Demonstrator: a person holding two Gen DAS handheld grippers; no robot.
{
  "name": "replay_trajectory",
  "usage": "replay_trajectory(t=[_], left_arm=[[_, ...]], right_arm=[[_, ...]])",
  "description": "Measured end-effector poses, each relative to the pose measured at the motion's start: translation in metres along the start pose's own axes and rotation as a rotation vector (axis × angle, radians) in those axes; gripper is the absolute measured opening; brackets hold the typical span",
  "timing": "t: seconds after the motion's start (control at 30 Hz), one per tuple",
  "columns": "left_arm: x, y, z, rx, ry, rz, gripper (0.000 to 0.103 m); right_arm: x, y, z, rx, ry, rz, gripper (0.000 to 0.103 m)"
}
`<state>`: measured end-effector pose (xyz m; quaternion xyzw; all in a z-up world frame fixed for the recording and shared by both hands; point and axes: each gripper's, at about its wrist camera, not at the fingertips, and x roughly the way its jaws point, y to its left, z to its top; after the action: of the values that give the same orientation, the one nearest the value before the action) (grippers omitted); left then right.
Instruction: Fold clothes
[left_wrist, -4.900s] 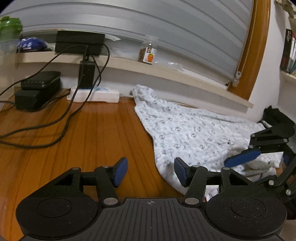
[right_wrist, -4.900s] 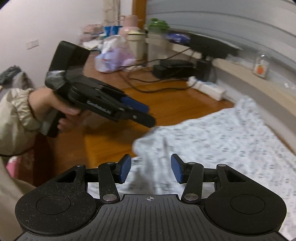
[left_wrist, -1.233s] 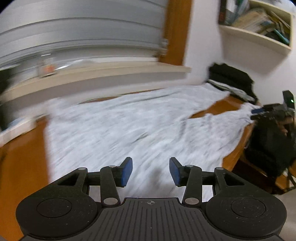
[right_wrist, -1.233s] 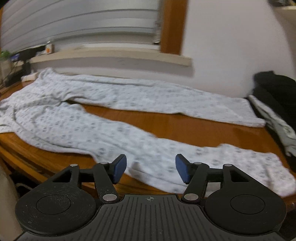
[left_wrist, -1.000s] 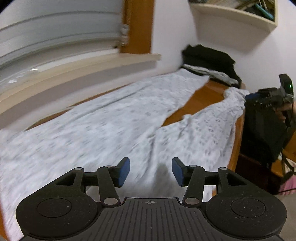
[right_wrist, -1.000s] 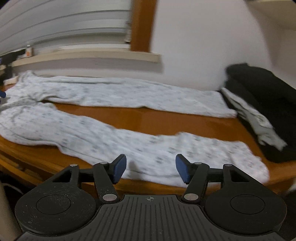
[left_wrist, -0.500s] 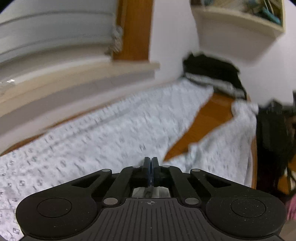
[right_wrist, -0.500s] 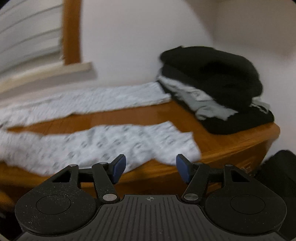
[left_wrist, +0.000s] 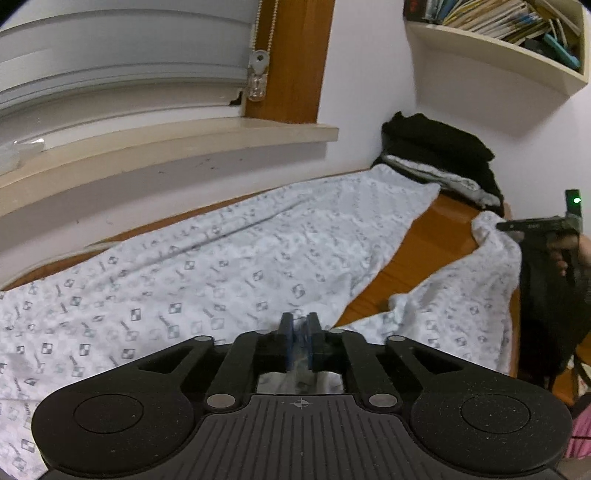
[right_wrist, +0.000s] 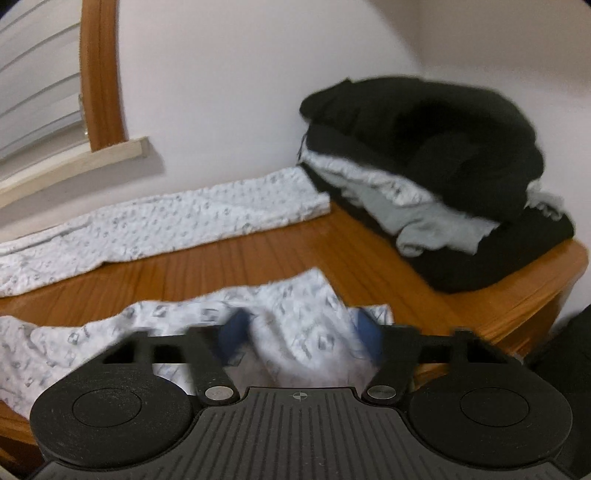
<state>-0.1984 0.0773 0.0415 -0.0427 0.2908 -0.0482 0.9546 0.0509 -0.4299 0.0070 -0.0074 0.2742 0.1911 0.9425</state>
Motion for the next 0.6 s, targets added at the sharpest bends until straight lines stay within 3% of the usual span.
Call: replay_trajectory(t=[0.07, 0.2, 0.33, 0.43, 0.6], left_arm=[[-0.002, -0.005, 0.0, 0.012, -0.009, -0.005, 0.022], [-0.004, -0.019, 0.002, 0.038, -0.024, -0.023, 0.035], [0.003, -0.038, 0.004, 0.075, -0.021, -0.07, 0.038], [0.014, -0.049, 0.003, 0.102, -0.002, -0.096, 0.042], [0.037, -0.051, -0.007, 0.121, 0.06, -0.096, 0.042]], right_arm=[[-0.011, -0.001, -0.002, -0.01, -0.01, 0.004, 0.012], [-0.052, -0.009, -0.005, -0.036, -0.083, -0.05, 0.013], [-0.057, -0.017, -0.014, -0.019, -0.052, -0.06, 0.023], [-0.051, -0.021, -0.016, 0.024, -0.033, -0.046, 0.051], [-0.029, -0.021, -0.017, 0.085, 0.012, -0.036, 0.053]])
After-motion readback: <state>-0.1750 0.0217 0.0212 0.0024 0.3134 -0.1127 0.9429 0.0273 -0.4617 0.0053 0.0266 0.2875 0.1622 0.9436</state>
